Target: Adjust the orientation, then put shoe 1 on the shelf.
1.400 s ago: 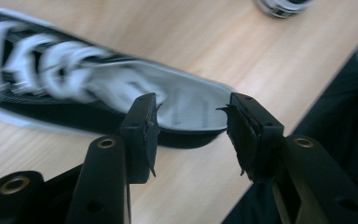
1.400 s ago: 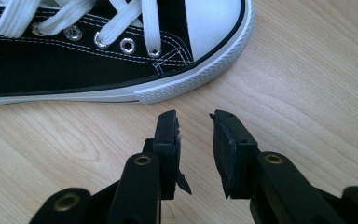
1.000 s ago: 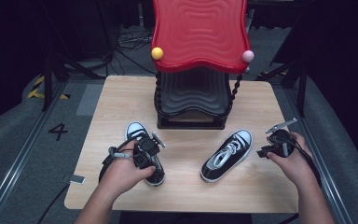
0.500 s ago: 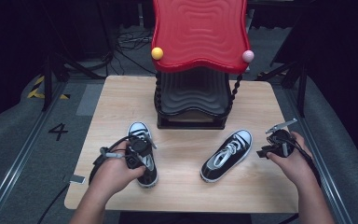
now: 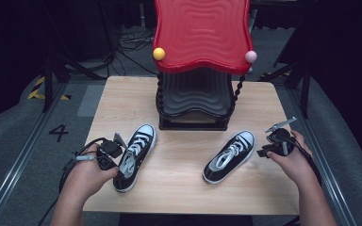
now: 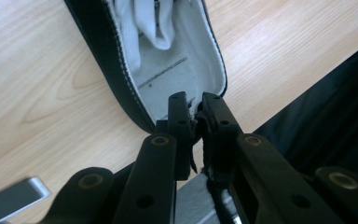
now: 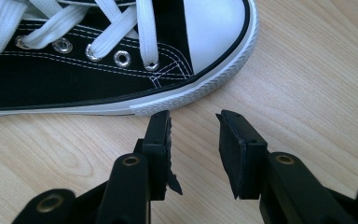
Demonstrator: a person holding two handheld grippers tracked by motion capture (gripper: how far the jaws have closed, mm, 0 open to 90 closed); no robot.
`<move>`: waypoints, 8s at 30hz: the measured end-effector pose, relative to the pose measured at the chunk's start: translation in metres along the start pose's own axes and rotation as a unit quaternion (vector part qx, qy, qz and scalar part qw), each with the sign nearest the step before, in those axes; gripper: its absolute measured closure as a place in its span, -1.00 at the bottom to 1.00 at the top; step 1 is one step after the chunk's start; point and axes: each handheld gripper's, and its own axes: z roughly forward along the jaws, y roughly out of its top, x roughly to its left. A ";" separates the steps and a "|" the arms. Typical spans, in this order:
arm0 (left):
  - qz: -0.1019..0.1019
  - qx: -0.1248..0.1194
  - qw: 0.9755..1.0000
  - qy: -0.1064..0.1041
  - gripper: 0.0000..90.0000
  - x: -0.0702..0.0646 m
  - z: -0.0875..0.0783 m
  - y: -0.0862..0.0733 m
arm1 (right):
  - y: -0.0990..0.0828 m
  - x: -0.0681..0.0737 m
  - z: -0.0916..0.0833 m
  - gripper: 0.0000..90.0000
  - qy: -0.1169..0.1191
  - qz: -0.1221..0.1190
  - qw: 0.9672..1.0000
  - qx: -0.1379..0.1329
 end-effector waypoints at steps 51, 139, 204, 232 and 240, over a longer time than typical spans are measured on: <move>-0.118 -0.120 0.986 -0.006 0.76 0.008 0.055 0.051 | -0.009 0.003 0.011 0.27 0.009 0.025 1.000 -0.008; 0.073 -0.210 0.973 0.061 0.93 -0.080 -0.052 0.138 | -0.051 0.000 0.006 0.32 0.030 0.114 0.993 -0.009; 0.030 -0.274 0.954 0.113 0.88 -0.084 -0.015 0.250 | -0.066 0.000 0.008 0.24 0.046 0.129 0.990 -0.028; 0.047 -0.212 0.973 0.081 -0.04 -0.098 -0.020 0.228 | -0.060 0.001 0.009 0.21 0.047 0.119 0.991 -0.034; 0.062 -0.231 0.968 0.076 0.03 -0.100 -0.045 0.201 | -0.060 0.002 0.009 0.20 0.047 0.119 0.991 -0.032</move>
